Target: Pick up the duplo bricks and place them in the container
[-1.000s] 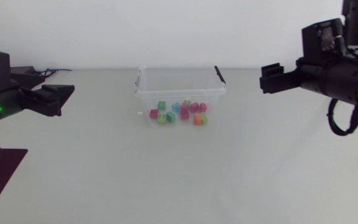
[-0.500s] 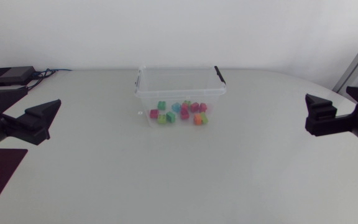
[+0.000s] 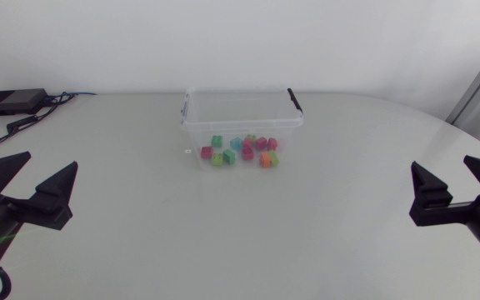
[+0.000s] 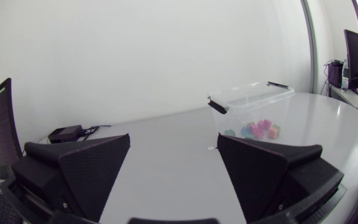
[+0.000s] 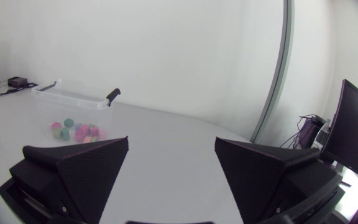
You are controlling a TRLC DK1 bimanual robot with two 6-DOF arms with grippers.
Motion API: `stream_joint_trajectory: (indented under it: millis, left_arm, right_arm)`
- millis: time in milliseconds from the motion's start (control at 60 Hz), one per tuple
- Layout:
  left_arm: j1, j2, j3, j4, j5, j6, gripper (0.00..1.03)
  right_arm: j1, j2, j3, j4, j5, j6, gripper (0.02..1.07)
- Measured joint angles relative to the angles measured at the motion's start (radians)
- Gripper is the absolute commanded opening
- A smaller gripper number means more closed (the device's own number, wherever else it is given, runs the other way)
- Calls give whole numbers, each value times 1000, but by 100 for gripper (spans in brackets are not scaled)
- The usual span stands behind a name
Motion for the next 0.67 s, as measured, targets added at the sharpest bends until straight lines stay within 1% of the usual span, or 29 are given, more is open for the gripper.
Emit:
stream_joint_trajectory:
  millis: [433, 500, 667]
  left_arm:
    - [-39, -245, -228, 51, -108, -142, 96]
    - [-40, -264, -250, 52, -114, -156, 96]
    - [-40, -270, -251, 53, -114, -163, 96]
  right_arm:
    - [-105, -207, -257, 143, -162, 119, 102]
    - [-113, -224, -283, 147, -172, 131, 102]
    - [-117, -230, -284, 150, -175, 134, 102]
